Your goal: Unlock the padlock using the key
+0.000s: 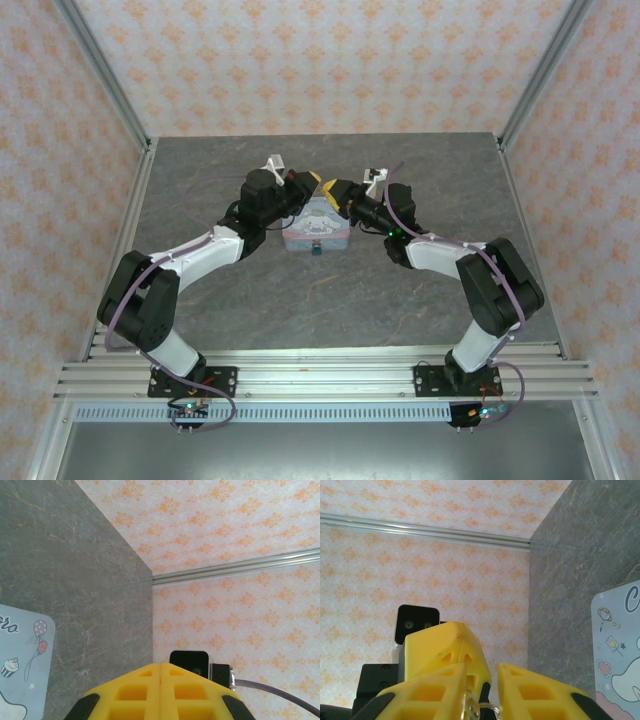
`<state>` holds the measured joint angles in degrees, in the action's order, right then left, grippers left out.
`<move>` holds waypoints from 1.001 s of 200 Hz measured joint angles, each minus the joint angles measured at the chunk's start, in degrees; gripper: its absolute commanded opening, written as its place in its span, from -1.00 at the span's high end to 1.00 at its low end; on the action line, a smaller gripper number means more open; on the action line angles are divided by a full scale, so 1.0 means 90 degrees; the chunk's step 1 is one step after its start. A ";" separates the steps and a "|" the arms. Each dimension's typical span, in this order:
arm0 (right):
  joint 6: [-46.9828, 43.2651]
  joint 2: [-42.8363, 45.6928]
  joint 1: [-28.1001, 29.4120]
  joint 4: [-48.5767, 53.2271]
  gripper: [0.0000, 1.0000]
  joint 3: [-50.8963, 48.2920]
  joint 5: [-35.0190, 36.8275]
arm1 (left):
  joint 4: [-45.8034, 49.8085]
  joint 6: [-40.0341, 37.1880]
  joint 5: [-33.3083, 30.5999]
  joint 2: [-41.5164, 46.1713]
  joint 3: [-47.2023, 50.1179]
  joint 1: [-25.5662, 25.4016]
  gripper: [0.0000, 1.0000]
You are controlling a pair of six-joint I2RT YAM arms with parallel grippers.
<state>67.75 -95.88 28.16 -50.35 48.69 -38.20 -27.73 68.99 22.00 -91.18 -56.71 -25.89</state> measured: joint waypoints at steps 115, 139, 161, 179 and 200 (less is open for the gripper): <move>0.0044 0.0041 0.0007 -0.0126 1.00 -0.0007 -0.0024 | 0.0019 -0.0007 -0.0070 -0.0010 0.0012 0.0000 0.78; 0.0044 0.0041 0.0012 -0.0119 1.00 -0.0012 -0.0022 | 0.0058 -0.0032 -0.0063 -0.0010 0.0012 0.0000 0.68; 0.0044 0.0041 0.0012 -0.0102 1.00 -0.0034 -0.0022 | 0.0102 -0.0053 -0.0053 -0.0010 0.0012 0.0000 0.66; 0.0044 0.0041 0.0010 -0.0073 1.00 -0.0041 -0.0022 | 0.0143 -0.0053 -0.0046 -0.0010 0.0029 0.0000 0.67; 0.0044 0.0041 0.0010 -0.0070 1.00 -0.0041 -0.0022 | 0.0151 -0.0056 -0.0041 -0.0007 0.0083 0.0000 0.68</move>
<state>68.14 -95.50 28.25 -50.98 48.31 -38.39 -26.37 68.49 21.63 -91.24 -55.96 -25.89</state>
